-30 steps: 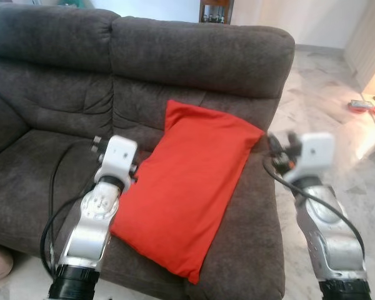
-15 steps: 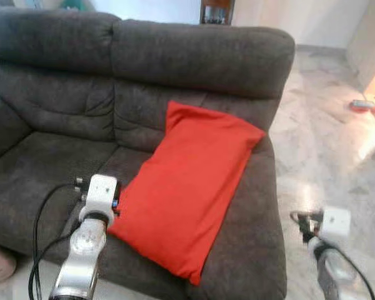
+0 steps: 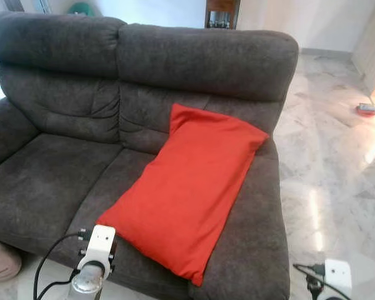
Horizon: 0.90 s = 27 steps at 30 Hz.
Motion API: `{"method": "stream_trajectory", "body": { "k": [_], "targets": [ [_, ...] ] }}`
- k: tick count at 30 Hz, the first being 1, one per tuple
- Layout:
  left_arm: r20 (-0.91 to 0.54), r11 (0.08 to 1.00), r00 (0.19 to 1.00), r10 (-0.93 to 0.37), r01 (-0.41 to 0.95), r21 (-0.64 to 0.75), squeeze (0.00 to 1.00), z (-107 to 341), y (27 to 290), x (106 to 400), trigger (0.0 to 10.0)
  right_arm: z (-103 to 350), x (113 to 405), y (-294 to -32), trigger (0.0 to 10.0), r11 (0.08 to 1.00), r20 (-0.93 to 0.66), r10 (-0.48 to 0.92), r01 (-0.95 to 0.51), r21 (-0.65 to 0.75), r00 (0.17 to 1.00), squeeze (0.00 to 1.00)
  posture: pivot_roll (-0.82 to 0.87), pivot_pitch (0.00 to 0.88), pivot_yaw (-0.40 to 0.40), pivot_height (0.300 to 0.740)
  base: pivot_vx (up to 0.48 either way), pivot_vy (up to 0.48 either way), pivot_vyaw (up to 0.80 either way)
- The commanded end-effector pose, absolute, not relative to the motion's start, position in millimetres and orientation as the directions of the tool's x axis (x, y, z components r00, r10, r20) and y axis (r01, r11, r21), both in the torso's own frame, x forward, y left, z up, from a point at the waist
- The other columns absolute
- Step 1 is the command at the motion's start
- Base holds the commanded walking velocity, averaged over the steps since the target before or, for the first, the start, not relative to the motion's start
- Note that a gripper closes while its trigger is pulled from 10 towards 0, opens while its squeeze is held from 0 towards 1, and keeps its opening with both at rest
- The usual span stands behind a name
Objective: Move the pillow to the sofa from floor
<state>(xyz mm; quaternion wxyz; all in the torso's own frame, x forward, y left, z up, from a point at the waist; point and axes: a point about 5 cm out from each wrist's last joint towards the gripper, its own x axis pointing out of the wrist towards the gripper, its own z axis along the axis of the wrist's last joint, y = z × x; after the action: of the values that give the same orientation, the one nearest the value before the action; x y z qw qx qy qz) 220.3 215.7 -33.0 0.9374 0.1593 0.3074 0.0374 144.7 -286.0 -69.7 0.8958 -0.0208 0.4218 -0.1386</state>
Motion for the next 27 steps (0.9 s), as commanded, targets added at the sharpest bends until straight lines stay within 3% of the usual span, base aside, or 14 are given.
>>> {"method": "stream_trajectory", "body": {
  "k": [1, 8, 19, 27],
  "targets": [
    [-0.615, 0.936, 0.760, 0.212, 0.023, 0.351, 0.00, -46, 229, 206, 10.0, -79, 131, -279, 10.0, 0.964, -0.792, -0.256, 0.202, -0.171, 0.555, 0.00, 0.09, 0.000, -0.012, 0.740, 0.000, 0.000, 0.00],
    [-0.685, 0.942, 0.688, 0.240, 0.006, 0.336, 0.00, -62, 236, 187, 10.0, -82, 128, -276, 10.0, 0.958, -0.799, -0.265, 0.242, -0.154, 0.540, 0.00, 0.09, 0.000, -0.012, 0.740, 0.000, 0.000, 0.00],
    [-0.796, 0.945, 0.534, 0.285, -0.017, 0.327, 0.00, -85, 245, 149, 10.0, -89, 124, -263, 10.0, 0.972, -0.830, -0.225, 0.177, -0.155, 0.510, 0.00, 0.10, 0.016, -0.010, 0.740, 0.000, 0.000, 0.00],
    [-0.791, 0.944, 0.543, 0.282, -0.008, 0.331, 0.00, -83, 247, 153, 10.0, -89, 118, -267, 10.0, 0.963, -0.831, -0.255, 0.205, -0.173, 0.495, 0.00, 0.10, 0.024, -0.006, 0.740, 0.000, 0.000, 0.00]
  ]
}}
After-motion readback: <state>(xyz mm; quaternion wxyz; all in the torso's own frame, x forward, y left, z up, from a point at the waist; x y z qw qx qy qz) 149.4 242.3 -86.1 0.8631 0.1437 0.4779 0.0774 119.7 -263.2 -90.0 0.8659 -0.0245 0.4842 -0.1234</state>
